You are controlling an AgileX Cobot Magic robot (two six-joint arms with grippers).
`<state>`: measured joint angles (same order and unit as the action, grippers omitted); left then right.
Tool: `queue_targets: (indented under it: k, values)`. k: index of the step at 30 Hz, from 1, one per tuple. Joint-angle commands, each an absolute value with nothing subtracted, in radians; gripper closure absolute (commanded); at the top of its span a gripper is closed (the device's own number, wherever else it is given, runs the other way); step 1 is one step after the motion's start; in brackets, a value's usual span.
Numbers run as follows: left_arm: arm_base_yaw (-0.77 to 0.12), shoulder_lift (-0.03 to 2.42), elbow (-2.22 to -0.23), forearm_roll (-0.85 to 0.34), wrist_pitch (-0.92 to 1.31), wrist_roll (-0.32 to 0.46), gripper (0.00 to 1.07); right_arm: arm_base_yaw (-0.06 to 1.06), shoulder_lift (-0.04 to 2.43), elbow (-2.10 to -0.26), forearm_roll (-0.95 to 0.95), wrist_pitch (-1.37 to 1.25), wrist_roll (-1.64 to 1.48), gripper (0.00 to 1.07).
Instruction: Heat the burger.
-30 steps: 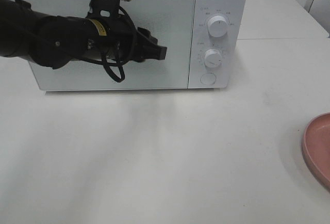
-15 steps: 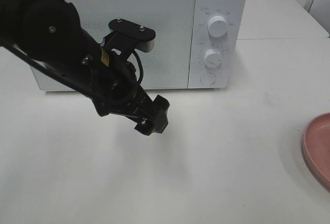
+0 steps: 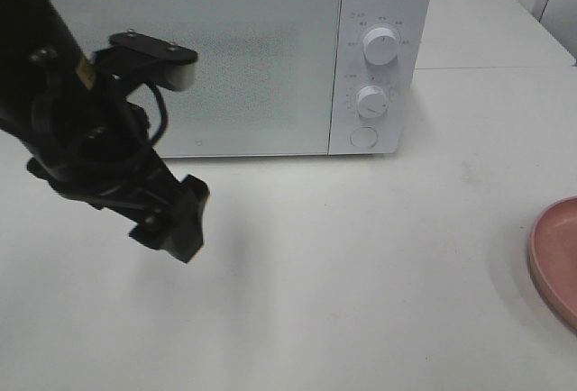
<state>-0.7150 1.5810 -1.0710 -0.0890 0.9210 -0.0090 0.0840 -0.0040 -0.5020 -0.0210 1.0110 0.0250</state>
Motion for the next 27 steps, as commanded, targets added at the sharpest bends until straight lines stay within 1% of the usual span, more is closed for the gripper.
queue_targets:
  k: [1, 2, 3, 4, 5, 6, 7, 8, 10, 13, 14, 16, 18, 19, 21, 24, 26, 27]
  values:
    - [-0.609, 1.526, -1.075, -0.088, 1.011, -0.023, 0.05, 0.08, -0.03, -0.501, -0.026, 1.0, 0.014, 0.32]
    - [-0.55, 1.501, -1.074, -0.083, 1.046, -0.019, 0.05, 0.08, -0.03, -0.501, -0.026, 1.0, 0.014, 0.32]
    - [-0.55, 1.501, -1.074, -0.083, 1.046, -0.019, 0.05, 0.08, -0.03, -0.501, -0.026, 1.0, 0.014, 0.32]
    - [-0.518, 1.491, -1.074, -0.077, 1.065, -0.017, 0.05, 0.08, -0.03, -0.501, -0.026, 1.0, 0.014, 0.32]
    - [-0.518, 1.491, -1.074, -0.077, 1.065, -0.017, 0.05, 0.08, -0.03, -0.501, -0.026, 1.0, 0.014, 0.32]
    - [-0.46, 1.469, -1.073, -0.073, 1.105, 0.0, 0.05, 0.08, -0.03, -0.501, -0.026, 1.0, 0.014, 0.32]
    - [-0.434, 1.46, -1.072, -0.073, 1.121, 0.0, 0.05, 0.08, -0.03, -0.501, -0.026, 1.0, 0.014, 0.32]
    - [-0.434, 1.46, -1.072, -0.073, 1.121, 0.0, 0.05, 0.08, -0.03, -0.501, -0.026, 1.0, 0.014, 0.32]
    - [-0.305, 1.401, -1.045, -0.072, 1.161, 0.012, 0.05, 0.08, -0.03, -0.501, -0.026, 1.0, 0.014, 0.32]
    - [-0.282, 1.389, -1.033, -0.071, 1.161, 0.018, 0.05, 0.08, -0.03, -0.501, -0.026, 1.0, 0.014, 0.32]
    - [-0.236, 1.354, -0.995, -0.071, 1.16, 0.034, 0.05, 0.08, -0.03, -0.501, -0.026, 1.0, 0.014, 0.32]
    - [-0.221, 1.339, -0.977, -0.072, 1.159, 0.038, 0.05, 0.08, -0.03, -0.501, -0.026, 1.0, 0.014, 0.32]
    - [-0.169, 1.259, -0.878, -0.07, 1.158, 0.038, 0.05, 0.08, -0.03, -0.501, -0.026, 1.0, 0.014, 0.32]
    - [-0.169, 1.259, -0.878, -0.07, 1.158, 0.038, 0.05, 0.08, -0.03, -0.501, -0.026, 1.0, 0.014, 0.32]
    - [-0.155, 1.189, -0.804, -0.059, 1.151, 0.038, 0.05, 0.08, -0.03, -0.501, -0.026, 1.0, 0.014, 0.32]
    - [-0.155, 1.161, -0.777, -0.048, 1.148, 0.038, 0.05, 0.08, -0.03, -0.501, -0.026, 1.0, 0.014, 0.32]
    - [-0.155, 1.058, -0.679, -0.036, 1.13, 0.038, 0.05, 0.08, -0.03, -0.501, -0.026, 1.0, 0.014, 0.32]
    - [-0.155, 1.058, -0.679, -0.036, 1.13, 0.038, 0.05, 0.08, -0.03, -0.501, -0.026, 1.0, 0.014, 0.32]
